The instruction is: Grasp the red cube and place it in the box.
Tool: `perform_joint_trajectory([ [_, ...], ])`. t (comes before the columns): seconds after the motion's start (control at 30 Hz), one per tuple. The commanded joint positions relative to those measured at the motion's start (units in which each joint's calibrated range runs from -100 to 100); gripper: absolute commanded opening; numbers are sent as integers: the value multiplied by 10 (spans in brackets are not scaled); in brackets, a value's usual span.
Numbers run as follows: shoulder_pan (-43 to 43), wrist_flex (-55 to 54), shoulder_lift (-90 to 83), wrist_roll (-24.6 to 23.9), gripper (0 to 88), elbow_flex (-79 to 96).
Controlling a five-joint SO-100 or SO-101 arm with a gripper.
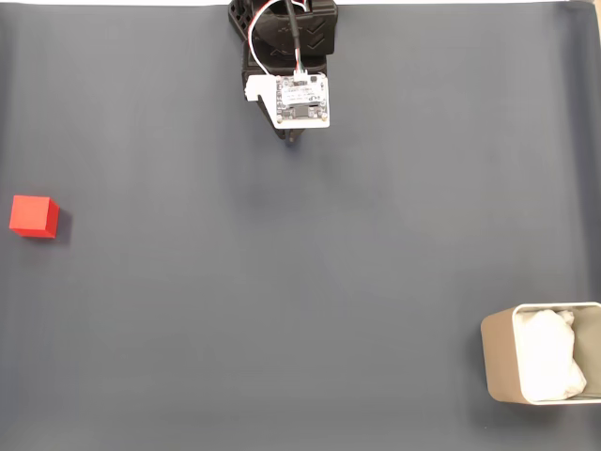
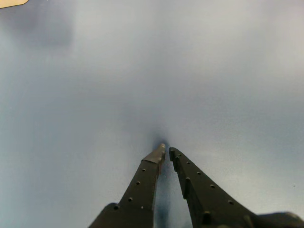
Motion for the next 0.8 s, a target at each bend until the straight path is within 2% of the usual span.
perform_joint_trajectory([
  [0.0,3,-38,1,1,0,2],
  [0.13,2,-113,29,2,0,-51],
  [0.23,-12,-126,81,3,0,-147],
  [0.53,-29,-70,278,5,0,-519],
  [0.77,-27,-21,360,15,0,-673],
])
